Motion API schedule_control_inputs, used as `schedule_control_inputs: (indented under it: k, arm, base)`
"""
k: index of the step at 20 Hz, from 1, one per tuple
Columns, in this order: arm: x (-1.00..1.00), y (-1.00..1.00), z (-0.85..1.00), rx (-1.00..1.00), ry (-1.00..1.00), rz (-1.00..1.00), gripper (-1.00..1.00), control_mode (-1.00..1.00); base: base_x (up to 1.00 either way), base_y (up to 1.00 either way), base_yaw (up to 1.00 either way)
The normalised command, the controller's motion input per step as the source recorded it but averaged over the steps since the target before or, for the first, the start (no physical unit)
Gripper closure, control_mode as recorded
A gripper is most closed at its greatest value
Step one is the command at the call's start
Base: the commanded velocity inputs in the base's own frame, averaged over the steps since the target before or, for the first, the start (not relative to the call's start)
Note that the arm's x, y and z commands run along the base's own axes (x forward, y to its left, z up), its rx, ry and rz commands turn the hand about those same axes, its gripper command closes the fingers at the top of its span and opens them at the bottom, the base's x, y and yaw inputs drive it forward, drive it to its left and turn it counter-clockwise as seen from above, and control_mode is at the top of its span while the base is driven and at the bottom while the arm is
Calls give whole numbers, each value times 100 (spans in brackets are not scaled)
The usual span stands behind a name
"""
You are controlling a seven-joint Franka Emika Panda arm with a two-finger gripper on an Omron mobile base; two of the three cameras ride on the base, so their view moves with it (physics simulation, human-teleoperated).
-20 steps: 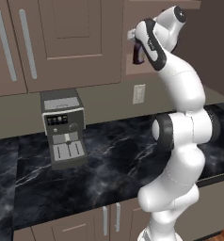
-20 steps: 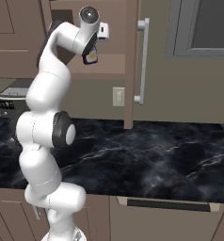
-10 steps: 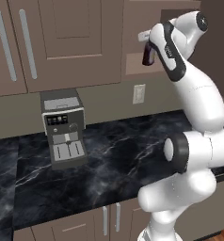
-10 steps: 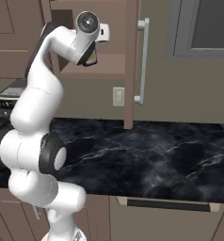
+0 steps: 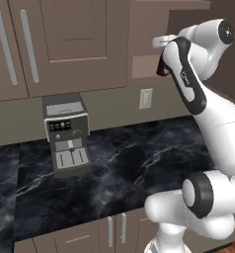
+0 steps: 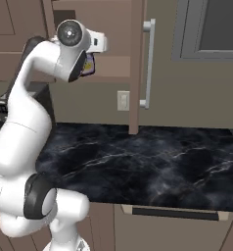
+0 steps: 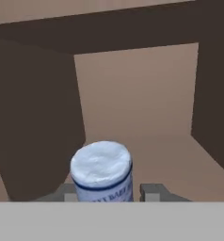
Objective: Move the shaker and condiment bottle from the cabinet to the dining counter.
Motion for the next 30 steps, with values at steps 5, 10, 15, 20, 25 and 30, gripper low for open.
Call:
schedule_control_inputs:
  k: [5, 10, 15, 20, 25, 30]
  arm:
    - [-91, 13, 1, 2, -1, -16, 100, -100]
    - [-93, 24, 0, 2, 0, -12, 100, -100]
    - [-91, 23, -6, 1, 0, -10, 100, -100]
    - [-76, 18, -19, 0, 4, -10, 100, -100]
    - [-43, 14, -26, 2, 12, -6, 100, -100]
    - [-2, 0, 0, 0, 1, 0, 100, -100]
  base:
    - [0, 0, 0]
    - [0, 0, 0]
    - [0, 0, 0]
    - [0, 0, 0]
    - [0, 0, 0]
    - [0, 0, 0]
